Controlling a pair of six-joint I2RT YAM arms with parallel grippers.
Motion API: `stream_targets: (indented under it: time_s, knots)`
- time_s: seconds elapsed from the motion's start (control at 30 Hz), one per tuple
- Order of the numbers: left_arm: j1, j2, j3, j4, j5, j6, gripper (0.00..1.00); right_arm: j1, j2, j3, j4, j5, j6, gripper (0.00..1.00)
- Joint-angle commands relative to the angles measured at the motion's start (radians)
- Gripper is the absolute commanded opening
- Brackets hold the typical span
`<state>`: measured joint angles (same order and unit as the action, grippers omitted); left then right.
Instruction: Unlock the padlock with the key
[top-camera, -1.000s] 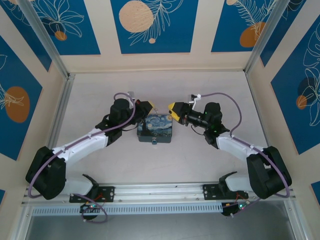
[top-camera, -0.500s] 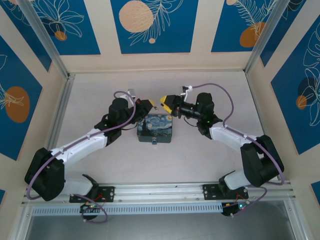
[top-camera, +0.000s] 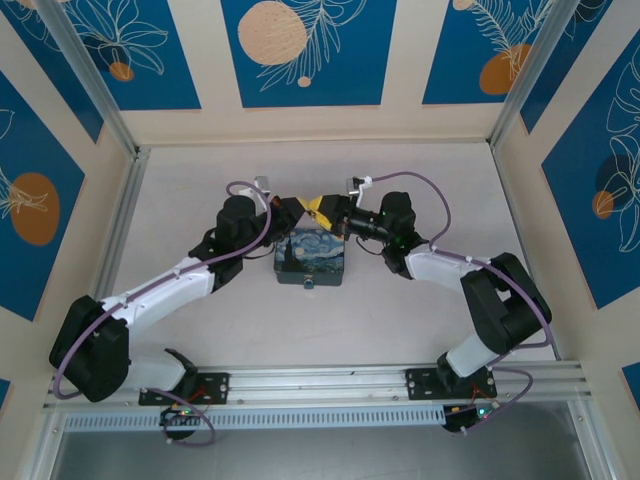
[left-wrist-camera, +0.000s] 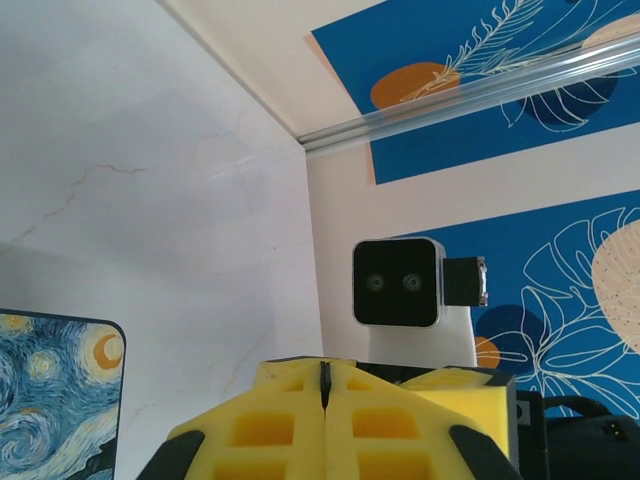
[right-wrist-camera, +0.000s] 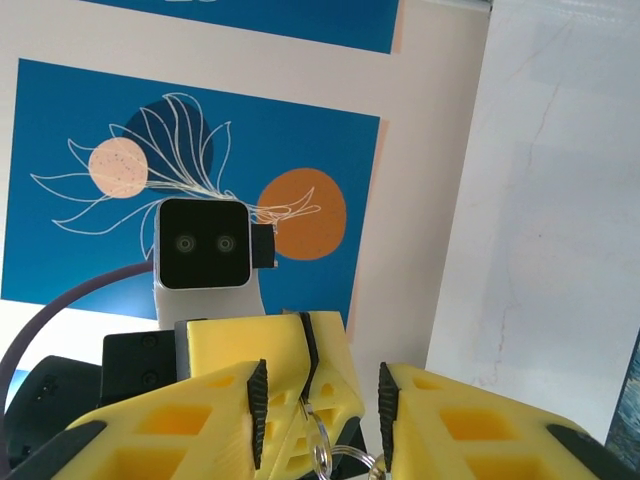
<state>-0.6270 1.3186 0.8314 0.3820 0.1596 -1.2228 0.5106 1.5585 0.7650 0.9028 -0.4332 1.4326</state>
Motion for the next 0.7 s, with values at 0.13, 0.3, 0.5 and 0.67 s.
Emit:
stream_targets:
  time_s: [0.13,0.3,0.5,0.67]
  knots:
    - [-0.012,-0.016,0.024,0.037,-0.014,0.012,0.00,0.021,0.008,-0.033,0.086,0.019,0.029,0.34]
    - [-0.013,-0.019,0.023,0.037,-0.020,0.012,0.00,0.026,0.011,-0.052,0.105,0.027,0.037,0.32]
    - [-0.014,-0.020,0.021,0.032,-0.026,0.012,0.00,0.031,0.010,-0.065,0.116,0.030,0.042,0.32]
    - [-0.014,-0.022,0.018,0.030,-0.028,0.013,0.00,0.031,0.011,-0.069,0.117,0.033,0.041,0.31]
